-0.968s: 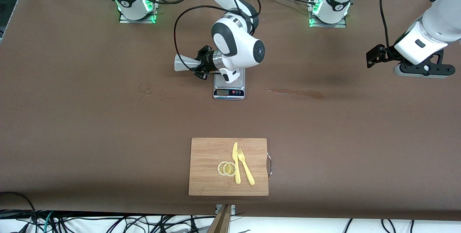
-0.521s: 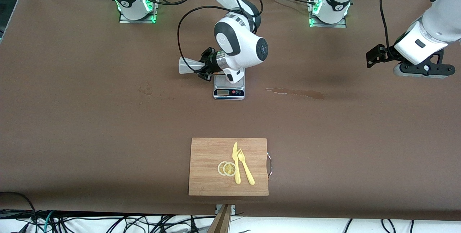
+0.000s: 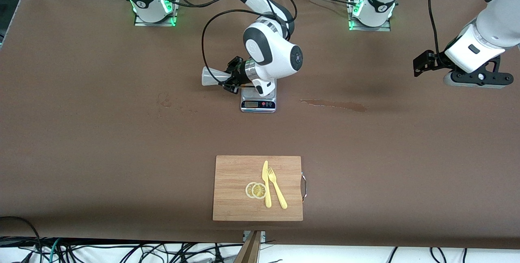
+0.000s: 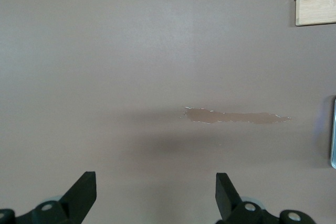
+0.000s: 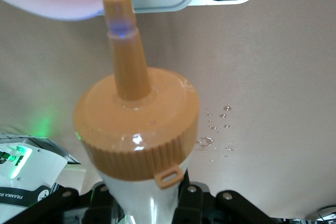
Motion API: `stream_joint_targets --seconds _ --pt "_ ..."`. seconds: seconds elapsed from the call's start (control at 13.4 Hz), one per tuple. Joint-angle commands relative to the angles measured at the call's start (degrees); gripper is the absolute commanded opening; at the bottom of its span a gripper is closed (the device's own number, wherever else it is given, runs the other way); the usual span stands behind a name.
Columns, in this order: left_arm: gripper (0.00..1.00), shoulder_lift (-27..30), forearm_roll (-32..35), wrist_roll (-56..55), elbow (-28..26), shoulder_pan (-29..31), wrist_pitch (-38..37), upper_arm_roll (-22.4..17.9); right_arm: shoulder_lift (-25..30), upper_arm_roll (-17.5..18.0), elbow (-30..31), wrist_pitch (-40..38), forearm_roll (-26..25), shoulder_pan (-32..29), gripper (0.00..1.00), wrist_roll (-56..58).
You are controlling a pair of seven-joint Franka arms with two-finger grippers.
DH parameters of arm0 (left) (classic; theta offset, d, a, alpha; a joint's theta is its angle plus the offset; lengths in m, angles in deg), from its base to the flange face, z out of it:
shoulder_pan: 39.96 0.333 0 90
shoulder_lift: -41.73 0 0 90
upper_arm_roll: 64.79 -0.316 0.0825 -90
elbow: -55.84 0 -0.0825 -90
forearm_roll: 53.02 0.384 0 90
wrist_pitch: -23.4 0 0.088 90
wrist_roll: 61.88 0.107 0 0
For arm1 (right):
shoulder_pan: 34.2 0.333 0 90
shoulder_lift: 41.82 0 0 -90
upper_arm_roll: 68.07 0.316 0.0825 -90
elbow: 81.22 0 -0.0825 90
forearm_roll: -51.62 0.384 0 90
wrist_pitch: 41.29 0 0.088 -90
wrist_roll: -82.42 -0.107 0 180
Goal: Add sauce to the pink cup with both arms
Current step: 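Tilt the bottle nozzle over the pink cup with the right gripper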
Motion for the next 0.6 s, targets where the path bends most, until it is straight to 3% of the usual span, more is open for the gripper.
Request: stream_joint_targets --seconds 0.0,0.52 --pt "1.0 0.5 0.2 0.3 0.6 0.3 -0.8 0.1 -0.9 -1.1 -2.5 -1.8 -0.7 0.9 0.0 -0.1" --pt "1.0 0.5 0.2 0.3 0.5 0.4 -0.8 0.0 -0.9 -2.8 -2.6 -3.3 -0.8 3.1 0.0 -0.1"
